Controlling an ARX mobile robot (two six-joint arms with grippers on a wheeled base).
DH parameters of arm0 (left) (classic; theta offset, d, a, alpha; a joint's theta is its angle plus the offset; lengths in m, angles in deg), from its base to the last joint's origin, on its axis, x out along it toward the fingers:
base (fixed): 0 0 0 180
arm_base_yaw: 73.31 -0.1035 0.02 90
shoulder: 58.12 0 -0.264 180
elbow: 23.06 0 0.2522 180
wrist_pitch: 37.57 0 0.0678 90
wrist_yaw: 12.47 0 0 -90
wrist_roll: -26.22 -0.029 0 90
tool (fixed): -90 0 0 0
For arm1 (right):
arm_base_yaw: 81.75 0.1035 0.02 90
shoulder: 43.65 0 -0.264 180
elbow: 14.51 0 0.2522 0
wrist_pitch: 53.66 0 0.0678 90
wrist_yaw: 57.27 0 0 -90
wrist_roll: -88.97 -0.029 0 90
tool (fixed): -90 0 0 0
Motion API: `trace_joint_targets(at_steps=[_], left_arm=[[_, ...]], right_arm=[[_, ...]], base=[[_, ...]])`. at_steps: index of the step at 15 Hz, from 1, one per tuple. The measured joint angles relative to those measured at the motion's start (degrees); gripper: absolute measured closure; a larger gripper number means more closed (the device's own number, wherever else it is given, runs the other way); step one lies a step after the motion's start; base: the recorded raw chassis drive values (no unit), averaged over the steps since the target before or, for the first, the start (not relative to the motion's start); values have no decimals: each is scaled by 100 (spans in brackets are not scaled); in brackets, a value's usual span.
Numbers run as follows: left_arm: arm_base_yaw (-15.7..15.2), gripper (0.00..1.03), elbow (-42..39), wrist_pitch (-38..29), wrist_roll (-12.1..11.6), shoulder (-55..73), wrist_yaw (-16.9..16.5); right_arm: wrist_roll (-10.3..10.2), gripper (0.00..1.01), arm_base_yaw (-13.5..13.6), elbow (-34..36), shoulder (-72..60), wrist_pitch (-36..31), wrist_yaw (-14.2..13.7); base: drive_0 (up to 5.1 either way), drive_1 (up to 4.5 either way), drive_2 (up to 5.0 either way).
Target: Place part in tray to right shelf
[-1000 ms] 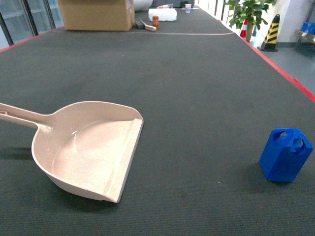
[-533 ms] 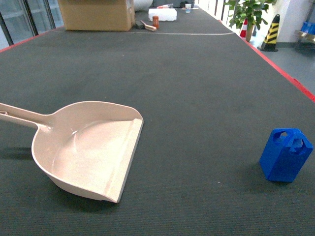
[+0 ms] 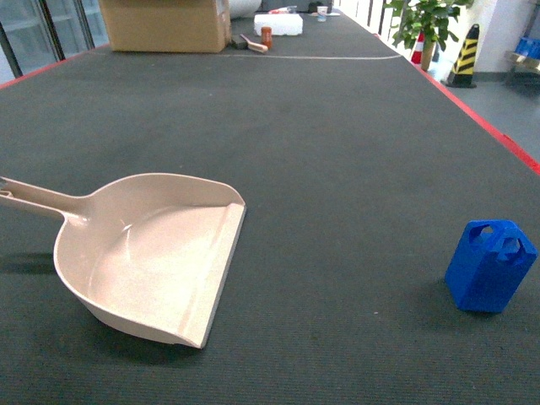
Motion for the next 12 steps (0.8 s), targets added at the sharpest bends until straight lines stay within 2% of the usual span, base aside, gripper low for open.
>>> trace_joint_targets(at_steps=[3, 4, 8, 12], left_arm=[[31, 5, 986, -254, 557, 1360, -48], [31, 5, 1294, -282, 662, 1635, -76], [28, 5, 1635, -293, 804, 1906, -87], [13, 6, 2588, -496, 1193, 2673, -372]], right_arm=[[-2, 3, 0, 0, 0, -2, 0], [0, 3, 0, 0, 0, 0, 0], [0, 3, 0, 0, 0, 0, 0], [0, 3, 0, 0, 0, 0, 0]], base=[[0, 0, 0], [0, 0, 0], [0, 0, 0], [0, 0, 0]])
